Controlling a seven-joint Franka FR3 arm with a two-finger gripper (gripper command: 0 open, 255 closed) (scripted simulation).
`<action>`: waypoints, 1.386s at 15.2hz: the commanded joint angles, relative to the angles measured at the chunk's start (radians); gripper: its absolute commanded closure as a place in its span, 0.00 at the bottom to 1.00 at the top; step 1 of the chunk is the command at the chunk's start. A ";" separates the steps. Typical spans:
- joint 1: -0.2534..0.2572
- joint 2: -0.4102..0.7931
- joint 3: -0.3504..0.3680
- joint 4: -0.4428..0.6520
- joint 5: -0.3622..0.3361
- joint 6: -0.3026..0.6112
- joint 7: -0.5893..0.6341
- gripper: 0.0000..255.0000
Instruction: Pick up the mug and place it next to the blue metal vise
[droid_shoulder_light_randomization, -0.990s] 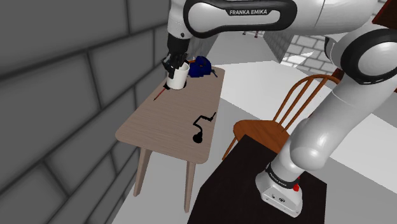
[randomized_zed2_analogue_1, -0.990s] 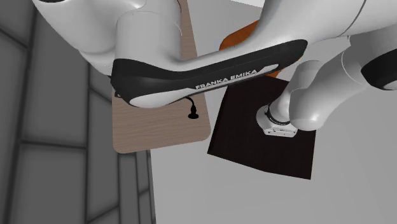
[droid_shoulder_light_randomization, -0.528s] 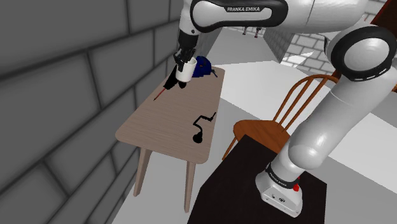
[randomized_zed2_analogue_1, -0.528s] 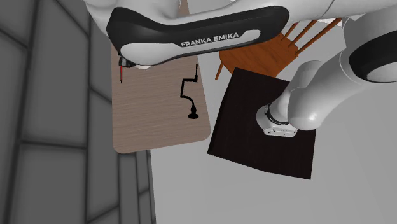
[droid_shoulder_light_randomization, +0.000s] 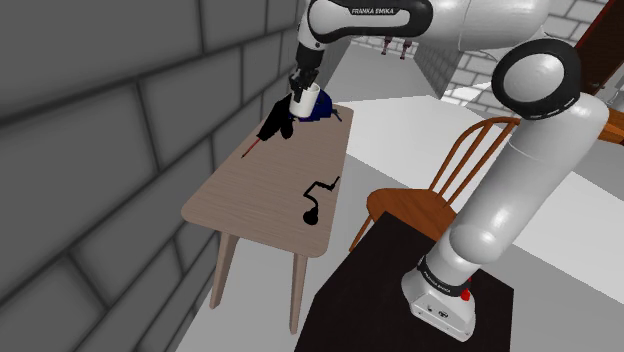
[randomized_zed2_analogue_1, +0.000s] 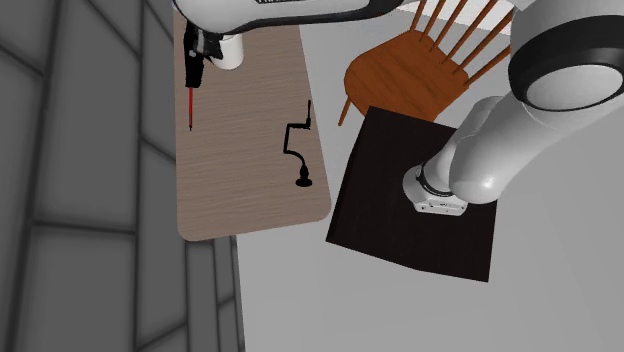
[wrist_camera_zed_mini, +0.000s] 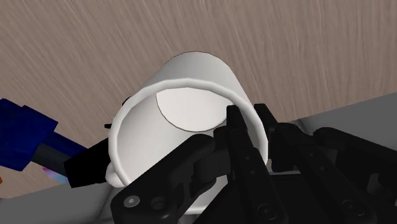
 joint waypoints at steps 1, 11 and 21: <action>-0.022 0.020 -0.019 0.032 0.006 -0.009 -0.045 1.00; -0.136 0.229 -0.096 0.314 0.042 -0.076 -0.246 1.00; -0.245 0.545 -0.129 0.787 0.078 -0.235 -0.389 1.00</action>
